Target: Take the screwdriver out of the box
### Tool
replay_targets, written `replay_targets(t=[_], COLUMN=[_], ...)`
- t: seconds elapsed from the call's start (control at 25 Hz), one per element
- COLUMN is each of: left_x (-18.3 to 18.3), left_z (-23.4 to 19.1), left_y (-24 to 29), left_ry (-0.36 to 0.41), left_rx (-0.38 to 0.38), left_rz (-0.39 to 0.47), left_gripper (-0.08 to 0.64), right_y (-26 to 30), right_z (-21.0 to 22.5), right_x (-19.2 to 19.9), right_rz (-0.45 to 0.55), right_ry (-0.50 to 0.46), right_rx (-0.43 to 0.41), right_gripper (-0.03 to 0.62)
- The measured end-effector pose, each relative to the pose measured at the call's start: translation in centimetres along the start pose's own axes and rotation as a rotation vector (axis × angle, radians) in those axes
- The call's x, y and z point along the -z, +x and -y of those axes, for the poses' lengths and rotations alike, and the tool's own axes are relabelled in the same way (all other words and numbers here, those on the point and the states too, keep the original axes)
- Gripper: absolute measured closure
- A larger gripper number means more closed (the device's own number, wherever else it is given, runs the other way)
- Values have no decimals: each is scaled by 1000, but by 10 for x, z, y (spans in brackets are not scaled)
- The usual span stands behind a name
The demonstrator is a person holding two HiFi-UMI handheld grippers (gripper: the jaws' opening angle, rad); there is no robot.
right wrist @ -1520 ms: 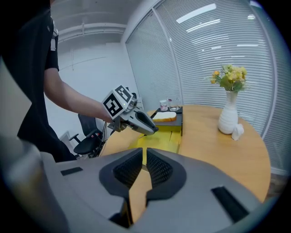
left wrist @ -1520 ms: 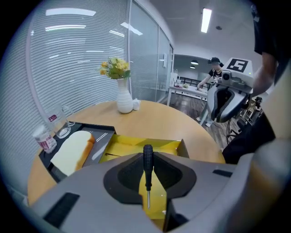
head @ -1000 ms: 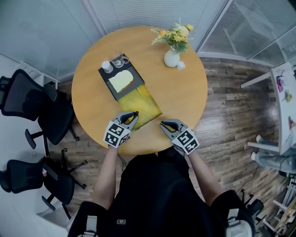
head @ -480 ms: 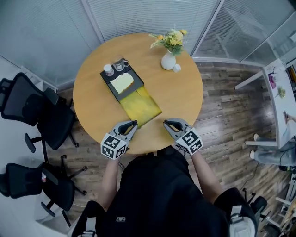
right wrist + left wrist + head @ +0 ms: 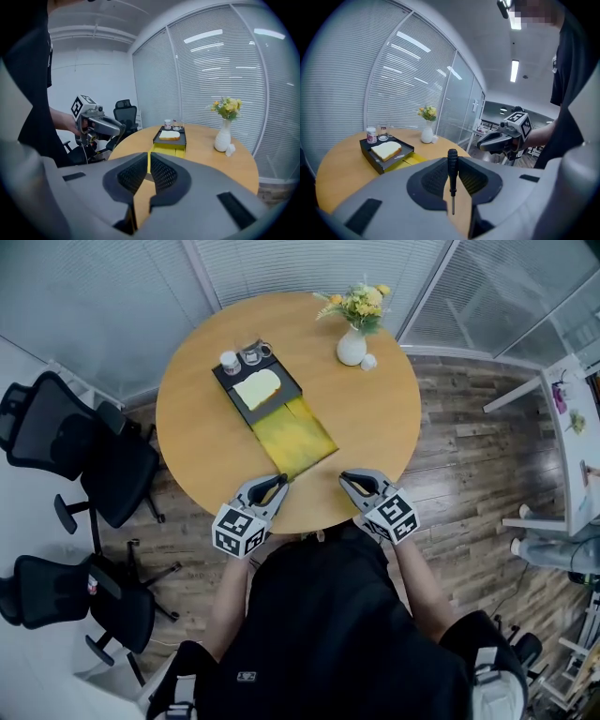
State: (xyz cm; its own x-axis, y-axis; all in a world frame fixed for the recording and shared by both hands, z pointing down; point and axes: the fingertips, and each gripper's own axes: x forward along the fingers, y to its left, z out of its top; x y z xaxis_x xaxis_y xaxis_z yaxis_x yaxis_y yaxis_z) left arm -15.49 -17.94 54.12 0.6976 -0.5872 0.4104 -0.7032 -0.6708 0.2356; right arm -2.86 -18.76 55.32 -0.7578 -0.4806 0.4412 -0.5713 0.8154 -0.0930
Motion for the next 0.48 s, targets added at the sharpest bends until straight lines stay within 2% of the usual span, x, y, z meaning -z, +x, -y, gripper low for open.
replay_targets(t=[0.16,0.48], left_x=[4,9], left_z=[-2,-3], left_y=[-2,-4], left_ry=[-4,-17], left_rx=[-13,-28], left_rz=[-1,7], left_gripper=[488,488], right_y=[-2,-8], right_z=[-5,-14], right_x=[13,13], right_rz=[-46,-31], right_ry=[-37,-15], right_rx=[-2,-22], right_gripper=[575,575])
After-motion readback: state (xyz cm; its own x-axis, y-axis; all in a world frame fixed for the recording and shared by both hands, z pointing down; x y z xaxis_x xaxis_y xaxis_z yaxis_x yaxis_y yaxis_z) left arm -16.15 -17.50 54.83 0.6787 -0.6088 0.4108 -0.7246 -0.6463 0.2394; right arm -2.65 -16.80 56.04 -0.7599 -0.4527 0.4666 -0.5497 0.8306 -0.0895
